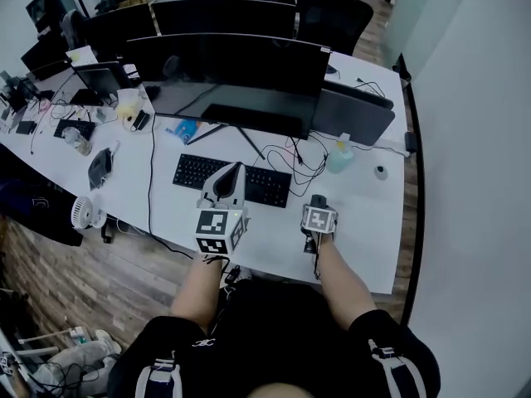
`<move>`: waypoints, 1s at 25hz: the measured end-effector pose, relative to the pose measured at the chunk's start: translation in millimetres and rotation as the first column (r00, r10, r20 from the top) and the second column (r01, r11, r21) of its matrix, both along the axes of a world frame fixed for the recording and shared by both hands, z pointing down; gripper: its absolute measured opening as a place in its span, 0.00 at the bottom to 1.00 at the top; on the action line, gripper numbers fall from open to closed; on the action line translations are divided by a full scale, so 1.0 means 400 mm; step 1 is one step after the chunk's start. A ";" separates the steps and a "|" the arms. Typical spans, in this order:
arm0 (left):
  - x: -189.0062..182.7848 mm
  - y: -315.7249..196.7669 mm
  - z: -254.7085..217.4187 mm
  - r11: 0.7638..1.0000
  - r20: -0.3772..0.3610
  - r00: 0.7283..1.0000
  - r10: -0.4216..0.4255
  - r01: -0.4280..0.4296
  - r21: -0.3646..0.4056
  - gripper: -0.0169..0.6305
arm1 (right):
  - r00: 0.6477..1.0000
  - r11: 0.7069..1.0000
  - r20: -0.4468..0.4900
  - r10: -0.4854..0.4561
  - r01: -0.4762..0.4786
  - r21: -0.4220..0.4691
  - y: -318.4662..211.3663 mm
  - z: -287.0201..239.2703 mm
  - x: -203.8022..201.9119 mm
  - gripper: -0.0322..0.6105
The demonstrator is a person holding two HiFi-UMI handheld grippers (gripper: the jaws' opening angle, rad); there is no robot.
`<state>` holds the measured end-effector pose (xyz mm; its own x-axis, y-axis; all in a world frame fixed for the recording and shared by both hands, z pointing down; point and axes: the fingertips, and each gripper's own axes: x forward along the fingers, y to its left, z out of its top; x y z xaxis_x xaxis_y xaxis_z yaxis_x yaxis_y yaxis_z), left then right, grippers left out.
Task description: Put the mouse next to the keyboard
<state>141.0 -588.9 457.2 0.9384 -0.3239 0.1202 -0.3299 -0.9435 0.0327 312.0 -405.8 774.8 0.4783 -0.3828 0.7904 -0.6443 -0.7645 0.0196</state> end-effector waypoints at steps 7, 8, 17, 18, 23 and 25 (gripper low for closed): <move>0.029 0.013 -0.038 0.999 -0.029 0.999 0.041 -0.041 0.014 0.05 | 0.978 0.953 -0.192 0.076 -0.014 0.304 -0.038 -0.214 0.054 0.50; 0.038 0.018 -0.043 0.999 -0.035 0.998 0.050 -0.049 0.012 0.05 | 0.963 0.935 -0.253 0.098 -0.003 0.353 -0.037 -0.284 0.067 0.42; 0.115 0.073 -0.090 0.991 -0.074 0.988 0.134 -0.133 0.016 0.05 | 0.781 0.773 -0.590 0.205 0.241 0.587 -0.006 -0.863 0.052 0.07; 0.122 0.079 -0.094 0.990 -0.076 0.987 0.143 -0.142 0.019 0.05 | 0.773 0.767 -0.600 0.208 0.252 0.590 0.001 -0.894 0.047 0.07; 0.138 0.098 -0.114 0.986 -0.082 0.983 0.164 -0.162 0.032 0.05 | 0.758 0.747 -0.619 0.207 0.285 0.600 0.023 -0.962 0.025 0.07; 0.139 0.106 -0.119 0.985 -0.080 0.982 0.168 -0.166 0.038 0.05 | 0.757 0.745 -0.617 0.216 0.280 0.605 0.034 -0.963 0.017 0.07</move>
